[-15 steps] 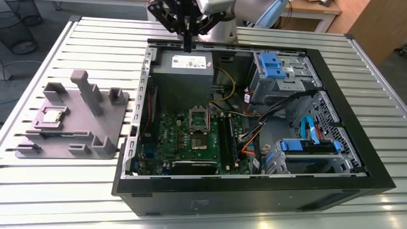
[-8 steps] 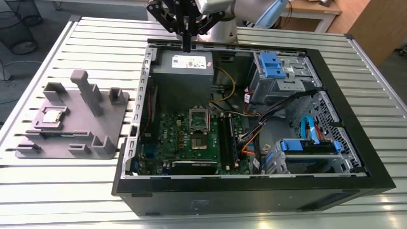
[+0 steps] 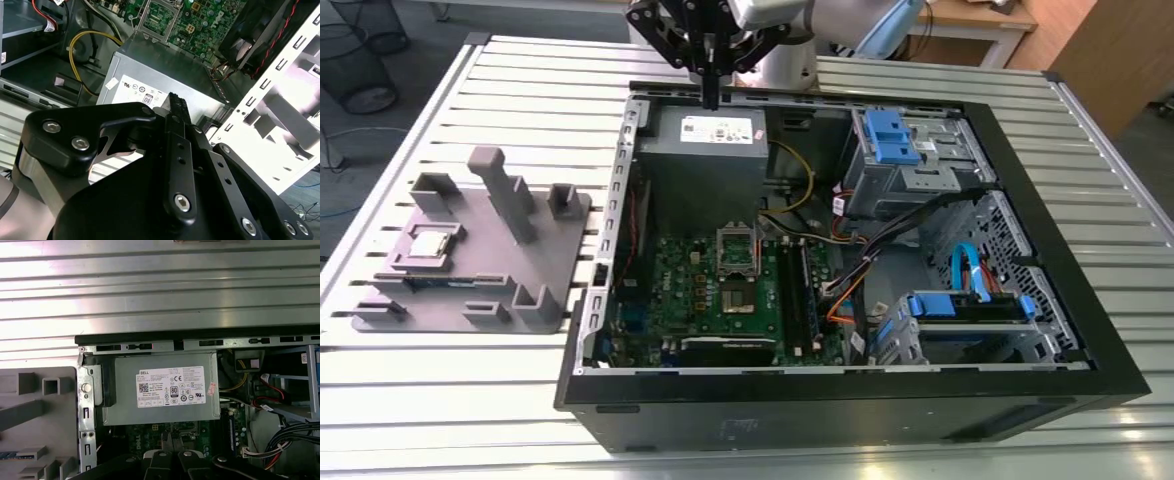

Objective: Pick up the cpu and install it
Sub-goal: 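Reach for the cpu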

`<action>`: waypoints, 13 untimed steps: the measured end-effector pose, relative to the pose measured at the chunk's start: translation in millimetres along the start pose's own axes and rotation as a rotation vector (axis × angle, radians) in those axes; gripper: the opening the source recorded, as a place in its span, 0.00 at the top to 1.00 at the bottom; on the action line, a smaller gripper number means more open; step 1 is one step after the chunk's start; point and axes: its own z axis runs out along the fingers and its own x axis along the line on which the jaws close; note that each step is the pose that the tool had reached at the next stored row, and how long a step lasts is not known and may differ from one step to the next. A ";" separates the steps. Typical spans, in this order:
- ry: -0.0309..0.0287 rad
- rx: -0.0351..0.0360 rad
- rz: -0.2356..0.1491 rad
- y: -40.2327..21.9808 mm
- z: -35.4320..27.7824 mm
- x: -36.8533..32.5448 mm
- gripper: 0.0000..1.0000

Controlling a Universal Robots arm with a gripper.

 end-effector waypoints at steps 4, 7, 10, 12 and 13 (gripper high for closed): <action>0.0000 0.0012 0.000 0.0 -0.1 0.6 0.89; -0.0002 0.0031 0.000 -0.1 -0.1 2.3 0.89; -0.0002 0.0032 0.000 -0.1 -0.1 2.8 0.89; -0.0002 0.0032 0.000 -0.2 -0.1 3.6 0.89; -0.0002 0.0032 0.000 -0.2 -0.1 4.2 0.89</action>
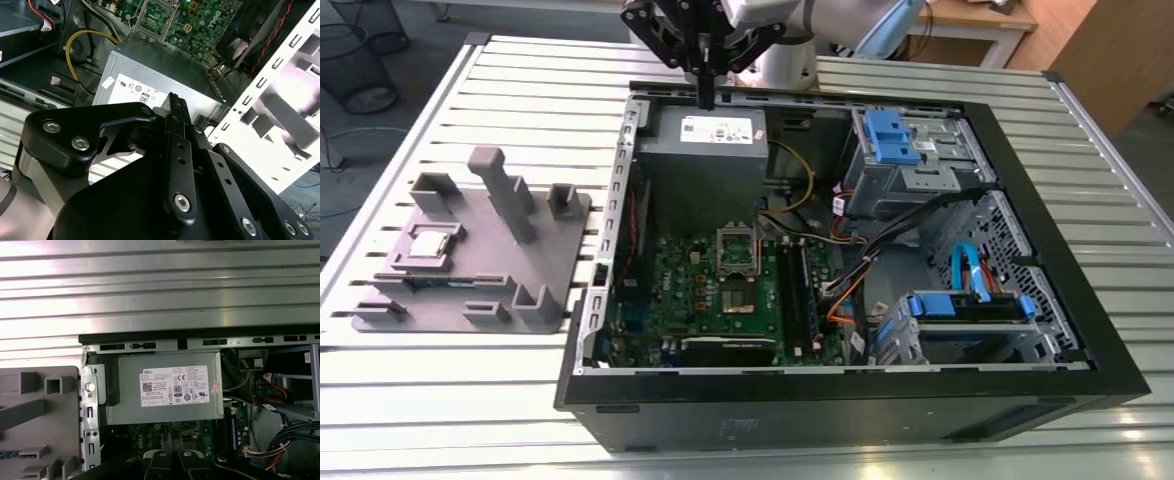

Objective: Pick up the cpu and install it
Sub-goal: 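Reach for the cpu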

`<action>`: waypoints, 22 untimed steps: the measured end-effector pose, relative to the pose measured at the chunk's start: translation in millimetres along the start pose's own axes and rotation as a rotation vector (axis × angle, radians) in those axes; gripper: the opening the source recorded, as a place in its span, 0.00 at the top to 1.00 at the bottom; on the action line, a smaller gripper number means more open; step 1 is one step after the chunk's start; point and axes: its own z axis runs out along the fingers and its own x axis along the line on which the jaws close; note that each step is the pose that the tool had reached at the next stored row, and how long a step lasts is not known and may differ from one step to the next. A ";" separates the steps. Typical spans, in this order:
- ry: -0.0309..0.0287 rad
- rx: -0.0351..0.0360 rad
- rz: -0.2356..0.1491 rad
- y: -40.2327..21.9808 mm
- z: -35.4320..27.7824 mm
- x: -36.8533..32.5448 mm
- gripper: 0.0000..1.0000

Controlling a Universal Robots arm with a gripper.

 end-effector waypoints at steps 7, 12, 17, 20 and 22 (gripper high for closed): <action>0.0000 0.0003 0.000 -0.1 -0.1 2.0 0.89; 0.0000 0.0004 0.000 -0.2 -0.1 3.4 0.89; 0.0000 0.0004 0.000 -0.3 -0.1 4.5 0.89; -0.0001 0.0005 0.000 -0.3 -0.2 5.2 0.89; 0.0000 0.0005 0.000 -0.4 -0.2 5.7 0.89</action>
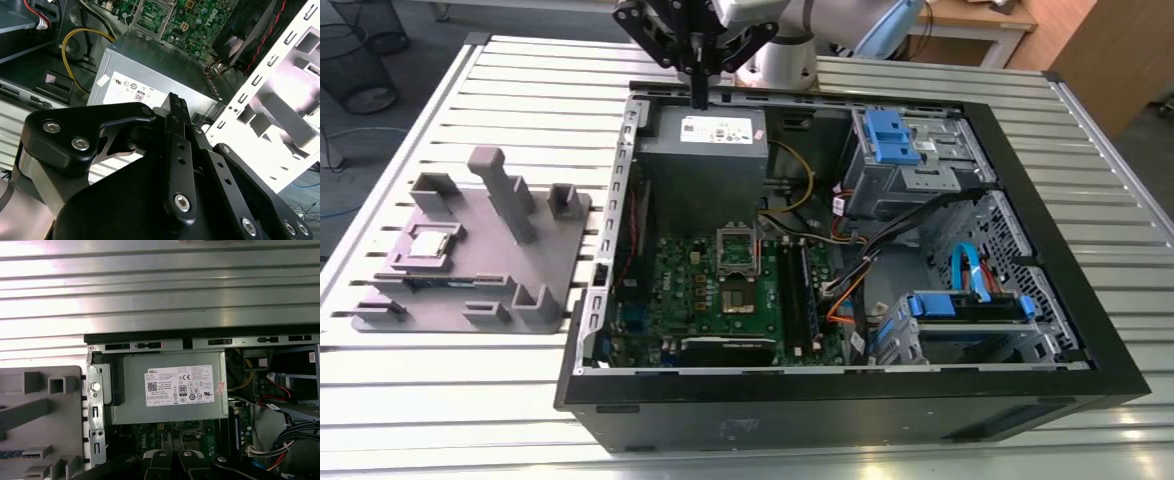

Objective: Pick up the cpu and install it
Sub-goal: 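Reach for the cpu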

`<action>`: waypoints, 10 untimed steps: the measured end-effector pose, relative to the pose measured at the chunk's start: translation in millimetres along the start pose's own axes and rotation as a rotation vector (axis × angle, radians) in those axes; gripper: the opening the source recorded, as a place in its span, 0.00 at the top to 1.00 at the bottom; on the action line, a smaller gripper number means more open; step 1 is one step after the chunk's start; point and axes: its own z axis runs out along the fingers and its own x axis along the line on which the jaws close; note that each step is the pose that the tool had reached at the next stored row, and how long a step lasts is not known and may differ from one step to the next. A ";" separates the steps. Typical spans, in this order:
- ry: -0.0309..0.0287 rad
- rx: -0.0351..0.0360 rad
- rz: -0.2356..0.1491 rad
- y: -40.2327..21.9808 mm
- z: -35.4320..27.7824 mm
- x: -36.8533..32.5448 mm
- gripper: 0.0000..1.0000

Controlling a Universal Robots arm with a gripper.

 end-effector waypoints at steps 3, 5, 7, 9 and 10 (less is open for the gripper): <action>0.0000 0.0000 0.000 0.0 0.0 0.6 0.89; 0.0000 0.0000 0.000 -0.1 0.0 1.0 0.89; 0.0000 0.0001 0.000 -0.1 -0.1 1.4 0.89; 0.0000 0.0001 0.000 -0.1 0.0 1.8 0.89; 0.0000 0.0001 0.000 -0.1 -0.1 2.0 0.89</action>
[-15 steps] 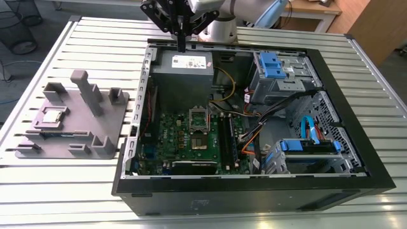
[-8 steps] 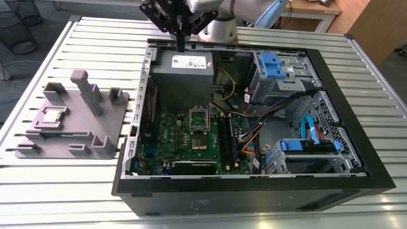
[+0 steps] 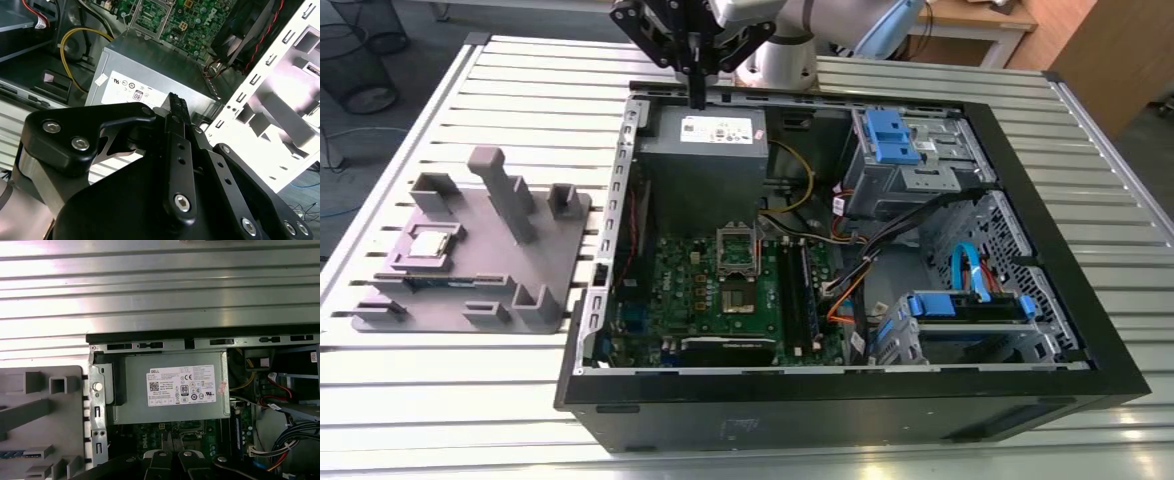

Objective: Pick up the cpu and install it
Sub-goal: 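Reach for the cpu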

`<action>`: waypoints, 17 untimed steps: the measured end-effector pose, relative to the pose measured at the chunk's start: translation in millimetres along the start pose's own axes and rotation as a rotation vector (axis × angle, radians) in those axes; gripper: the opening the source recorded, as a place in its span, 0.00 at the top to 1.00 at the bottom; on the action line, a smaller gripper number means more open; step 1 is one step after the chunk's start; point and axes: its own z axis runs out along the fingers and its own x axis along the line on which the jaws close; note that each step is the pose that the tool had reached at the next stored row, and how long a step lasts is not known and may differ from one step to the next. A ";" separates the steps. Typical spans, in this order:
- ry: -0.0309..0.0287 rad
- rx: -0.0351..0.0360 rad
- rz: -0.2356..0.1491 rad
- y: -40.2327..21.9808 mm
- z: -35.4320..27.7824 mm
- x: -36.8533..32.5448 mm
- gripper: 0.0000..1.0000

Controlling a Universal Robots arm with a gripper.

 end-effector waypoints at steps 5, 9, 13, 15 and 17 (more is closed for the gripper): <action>0.0000 0.0001 0.000 -0.1 0.0 1.0 0.89; 0.0000 0.0003 0.000 -0.1 -0.1 2.0 0.89; 0.0000 0.0003 0.000 -0.2 -0.1 3.6 0.89; 0.0000 0.0002 0.000 -0.2 -0.1 3.6 0.89; 0.0000 0.0003 0.000 -0.2 -0.1 3.6 0.89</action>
